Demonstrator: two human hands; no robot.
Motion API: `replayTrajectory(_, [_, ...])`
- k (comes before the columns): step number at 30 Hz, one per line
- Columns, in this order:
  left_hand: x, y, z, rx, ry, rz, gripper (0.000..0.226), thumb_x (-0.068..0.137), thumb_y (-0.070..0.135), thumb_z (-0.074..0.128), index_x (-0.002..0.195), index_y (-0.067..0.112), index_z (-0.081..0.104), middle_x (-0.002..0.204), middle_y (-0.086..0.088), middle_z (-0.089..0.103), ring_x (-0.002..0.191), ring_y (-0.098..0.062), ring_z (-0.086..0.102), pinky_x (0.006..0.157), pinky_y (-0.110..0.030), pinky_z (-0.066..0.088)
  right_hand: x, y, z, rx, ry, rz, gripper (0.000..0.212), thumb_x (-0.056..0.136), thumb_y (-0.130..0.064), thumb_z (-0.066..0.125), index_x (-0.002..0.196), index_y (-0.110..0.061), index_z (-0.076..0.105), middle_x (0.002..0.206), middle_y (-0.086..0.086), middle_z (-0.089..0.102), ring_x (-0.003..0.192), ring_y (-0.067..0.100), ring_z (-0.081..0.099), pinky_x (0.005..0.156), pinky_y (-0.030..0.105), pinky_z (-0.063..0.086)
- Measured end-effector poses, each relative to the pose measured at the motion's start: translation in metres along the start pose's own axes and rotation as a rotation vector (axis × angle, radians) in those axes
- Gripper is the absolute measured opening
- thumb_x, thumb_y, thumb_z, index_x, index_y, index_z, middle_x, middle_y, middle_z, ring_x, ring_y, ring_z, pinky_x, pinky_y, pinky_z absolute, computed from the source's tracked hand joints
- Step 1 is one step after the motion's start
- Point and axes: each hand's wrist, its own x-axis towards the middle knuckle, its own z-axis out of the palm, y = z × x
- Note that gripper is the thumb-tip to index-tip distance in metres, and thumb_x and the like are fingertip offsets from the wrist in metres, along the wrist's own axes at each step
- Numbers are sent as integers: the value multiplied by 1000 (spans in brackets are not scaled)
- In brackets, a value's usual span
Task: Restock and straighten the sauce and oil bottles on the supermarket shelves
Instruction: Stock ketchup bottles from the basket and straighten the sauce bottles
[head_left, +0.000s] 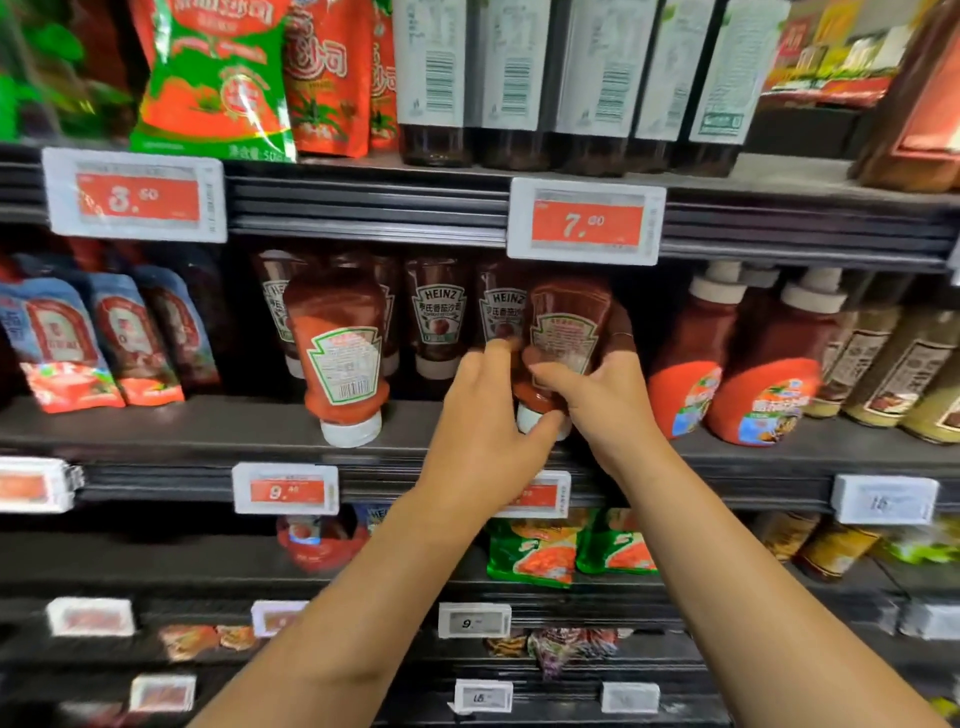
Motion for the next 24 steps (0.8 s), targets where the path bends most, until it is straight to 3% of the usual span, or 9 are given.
replayTrajectory(6, [2,-3,10,19,29,6,58,85,21,75,134,25,43,113,5,47,96,-12,62,83,-36,59,-8,5,-8,-260,8,-23,43,85,-19,81,117,-27,53,99,-9,77,92,7,73,80,28,58])
replayTrajectory(10, [9,-5,14,89,28,17,53,87,19,72,134,20,47,114,-1,52,101,-18,62,87,-35,57,-7,2,-11,-391,7,22,59,86,-28,78,134,-19,44,106,-7,74,97,6,71,89,35,58])
replayTrajectory(13, [15,-8,14,190,53,52,44,89,18,70,130,15,53,108,-5,57,106,-23,57,83,-23,42,-8,0,-14,-455,16,27,57,85,-24,76,128,-29,40,106,-13,70,96,3,69,85,28,57])
replayTrajectory(16, [18,-11,14,242,55,64,37,91,19,70,126,12,60,99,-3,55,103,-21,53,78,-15,29,-13,-1,-14,-516,42,52,51,87,-26,72,123,-35,38,106,-13,65,101,13,67,85,30,54])
replayTrajectory(18, [21,-12,15,269,53,50,24,93,21,68,114,9,66,93,1,52,97,-22,58,75,-17,34,-20,-1,-12,-548,75,31,64,87,-26,71,137,-34,32,102,-19,63,94,7,66,78,21,52])
replayTrajectory(21, [22,-11,16,183,1,20,29,94,20,64,123,13,65,104,-4,68,96,-21,68,82,-36,56,-32,-2,-10,-574,93,-4,63,88,-26,68,137,-37,30,93,-17,66,76,0,66,58,6,45])
replayTrajectory(24, [21,-9,15,95,-66,35,33,89,22,64,122,19,65,106,-4,71,94,-16,71,82,-40,60,-36,-5,-7,-603,100,-4,52,91,-27,65,127,-41,30,98,-3,69,74,8,66,60,12,47])
